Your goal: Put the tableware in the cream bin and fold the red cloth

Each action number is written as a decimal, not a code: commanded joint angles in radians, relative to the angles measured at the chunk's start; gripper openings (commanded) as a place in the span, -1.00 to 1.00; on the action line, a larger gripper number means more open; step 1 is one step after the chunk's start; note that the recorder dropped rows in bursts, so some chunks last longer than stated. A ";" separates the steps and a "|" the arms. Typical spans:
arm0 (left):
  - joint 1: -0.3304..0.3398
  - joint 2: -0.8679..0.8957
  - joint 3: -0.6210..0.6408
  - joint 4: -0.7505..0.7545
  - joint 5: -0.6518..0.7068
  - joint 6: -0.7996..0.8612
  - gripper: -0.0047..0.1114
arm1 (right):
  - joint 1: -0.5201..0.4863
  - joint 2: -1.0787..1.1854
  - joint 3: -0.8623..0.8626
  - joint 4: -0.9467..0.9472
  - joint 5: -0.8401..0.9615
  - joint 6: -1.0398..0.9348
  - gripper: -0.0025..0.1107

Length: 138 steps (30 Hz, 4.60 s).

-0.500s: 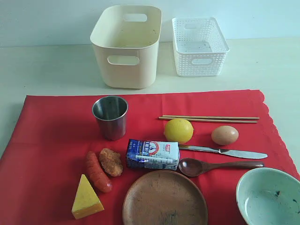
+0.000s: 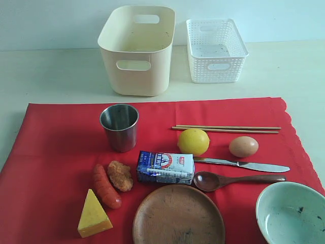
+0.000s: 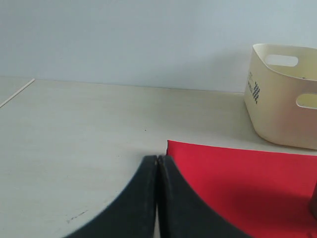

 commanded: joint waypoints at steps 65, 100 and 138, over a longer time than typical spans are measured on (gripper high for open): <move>-0.008 -0.005 0.003 0.004 -0.002 0.001 -0.88 | -0.004 0.528 -0.385 0.369 -0.159 -0.058 -0.96; -0.008 -0.005 0.003 0.004 -0.002 0.001 -0.88 | 0.196 1.729 -0.868 0.294 0.257 -0.489 0.41; -0.008 -0.005 0.003 0.004 0.006 0.001 -0.88 | 0.199 1.543 -0.881 0.461 0.116 -0.533 -0.96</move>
